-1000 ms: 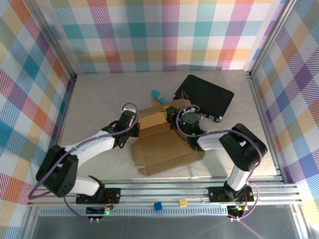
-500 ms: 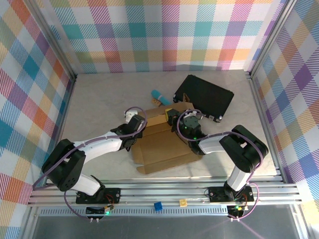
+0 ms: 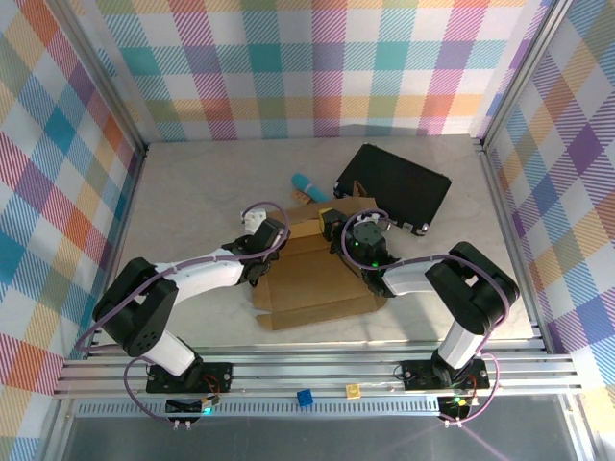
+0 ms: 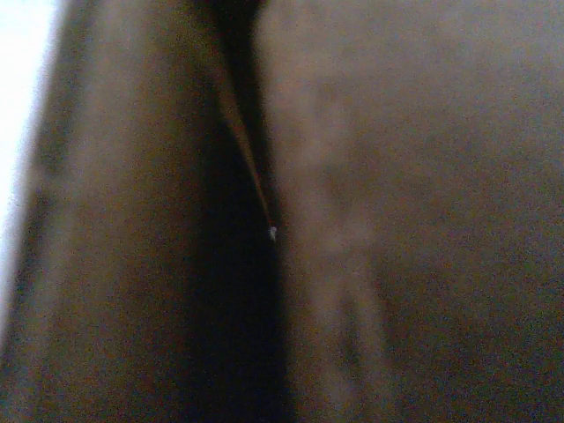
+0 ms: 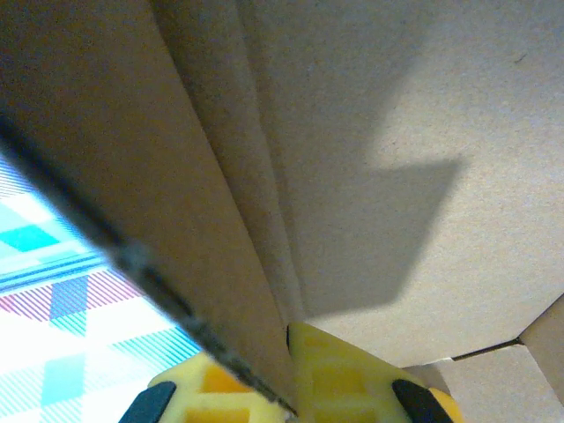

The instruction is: Fold the paper box

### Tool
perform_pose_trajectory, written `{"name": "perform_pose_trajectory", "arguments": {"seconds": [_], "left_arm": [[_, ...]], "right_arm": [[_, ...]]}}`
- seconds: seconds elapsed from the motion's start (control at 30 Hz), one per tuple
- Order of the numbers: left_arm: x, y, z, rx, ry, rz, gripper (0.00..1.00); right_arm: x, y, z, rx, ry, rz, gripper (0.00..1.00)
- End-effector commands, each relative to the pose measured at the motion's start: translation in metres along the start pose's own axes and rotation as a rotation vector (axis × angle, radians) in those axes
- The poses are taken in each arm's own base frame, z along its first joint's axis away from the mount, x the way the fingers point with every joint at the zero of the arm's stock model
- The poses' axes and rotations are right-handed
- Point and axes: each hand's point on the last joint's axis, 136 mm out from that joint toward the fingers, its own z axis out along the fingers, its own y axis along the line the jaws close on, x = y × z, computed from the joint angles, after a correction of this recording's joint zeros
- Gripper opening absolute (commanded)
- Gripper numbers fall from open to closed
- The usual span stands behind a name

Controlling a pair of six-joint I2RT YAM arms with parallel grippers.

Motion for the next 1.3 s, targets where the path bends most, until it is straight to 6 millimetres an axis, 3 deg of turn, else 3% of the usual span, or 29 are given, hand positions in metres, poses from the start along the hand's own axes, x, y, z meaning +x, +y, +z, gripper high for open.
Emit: {"name": "perform_pose_trajectory", "arguments": {"seconds": [0.0,0.17,0.23,0.4,0.53,0.57,0.7,0.83,0.93,1.03,1.13,1.27], "left_arm": [[0.031,0.022,0.014,-0.105,0.082,0.062,0.24],[0.032,0.018,0.021,-0.115,0.089,0.06,0.26],[0.032,0.015,0.024,-0.114,0.095,0.062,0.22],[0.031,0.014,0.028,-0.125,0.09,0.061,0.0],[0.028,0.025,0.025,-0.177,0.072,0.051,0.0],[0.027,0.028,0.024,-0.189,0.066,0.053,0.0],[0.012,0.035,0.017,-0.214,0.042,0.084,0.0],[-0.014,0.043,0.009,-0.175,0.021,0.079,0.0],[-0.036,0.053,0.004,-0.114,0.033,0.042,0.0],[-0.056,0.061,-0.001,-0.047,0.077,0.016,0.0],[-0.076,0.065,-0.006,0.028,0.118,-0.03,0.0],[-0.097,0.064,-0.012,0.135,0.182,-0.1,0.0]], "right_arm": [[0.004,-0.018,-0.004,0.08,0.015,0.018,0.0],[0.003,-0.018,-0.006,0.083,0.005,0.022,0.0],[0.002,-0.018,-0.006,0.083,0.001,0.025,0.0],[0.001,-0.019,-0.006,0.093,-0.006,0.034,0.0],[0.0,-0.018,-0.007,0.118,-0.017,0.033,0.0],[0.001,-0.016,-0.008,0.127,-0.02,0.024,0.04],[-0.002,-0.005,-0.021,0.208,-0.042,-0.06,0.45],[-0.011,0.033,-0.049,0.283,-0.055,-0.256,0.71],[-0.023,0.071,-0.077,0.303,-0.075,-0.415,0.79],[-0.036,0.105,-0.101,0.296,-0.099,-0.537,0.81],[-0.051,0.125,-0.119,0.339,-0.112,-0.632,0.79],[-0.06,0.146,-0.12,0.415,-0.086,-0.766,0.77]]}}
